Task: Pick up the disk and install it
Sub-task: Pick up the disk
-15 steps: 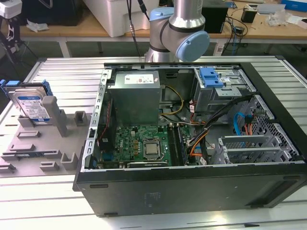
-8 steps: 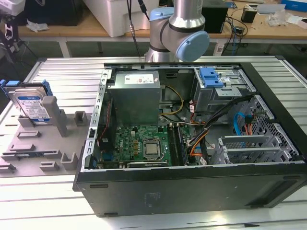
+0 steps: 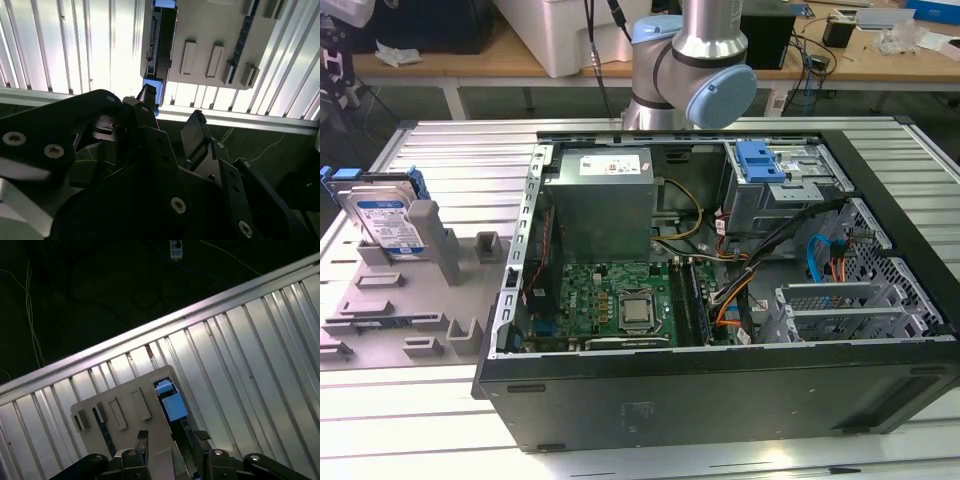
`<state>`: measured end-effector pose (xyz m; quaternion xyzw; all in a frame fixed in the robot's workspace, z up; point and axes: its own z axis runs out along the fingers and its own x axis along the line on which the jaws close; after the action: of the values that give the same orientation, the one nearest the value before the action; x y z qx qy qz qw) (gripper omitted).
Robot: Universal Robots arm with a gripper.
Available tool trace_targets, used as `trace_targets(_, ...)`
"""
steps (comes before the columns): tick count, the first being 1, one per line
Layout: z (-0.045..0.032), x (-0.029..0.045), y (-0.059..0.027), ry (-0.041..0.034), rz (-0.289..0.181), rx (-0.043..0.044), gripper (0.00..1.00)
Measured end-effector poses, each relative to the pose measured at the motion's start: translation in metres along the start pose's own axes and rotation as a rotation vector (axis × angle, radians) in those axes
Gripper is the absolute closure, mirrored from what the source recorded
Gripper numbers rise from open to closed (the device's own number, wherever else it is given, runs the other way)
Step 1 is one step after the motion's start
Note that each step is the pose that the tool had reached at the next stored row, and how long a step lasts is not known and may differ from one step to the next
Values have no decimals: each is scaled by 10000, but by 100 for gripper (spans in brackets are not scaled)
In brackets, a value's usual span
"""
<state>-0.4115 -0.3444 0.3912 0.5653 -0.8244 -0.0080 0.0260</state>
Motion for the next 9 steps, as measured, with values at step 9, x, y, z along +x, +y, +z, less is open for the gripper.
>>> trace_targets(9,0,0,0,57,-843,56,52)
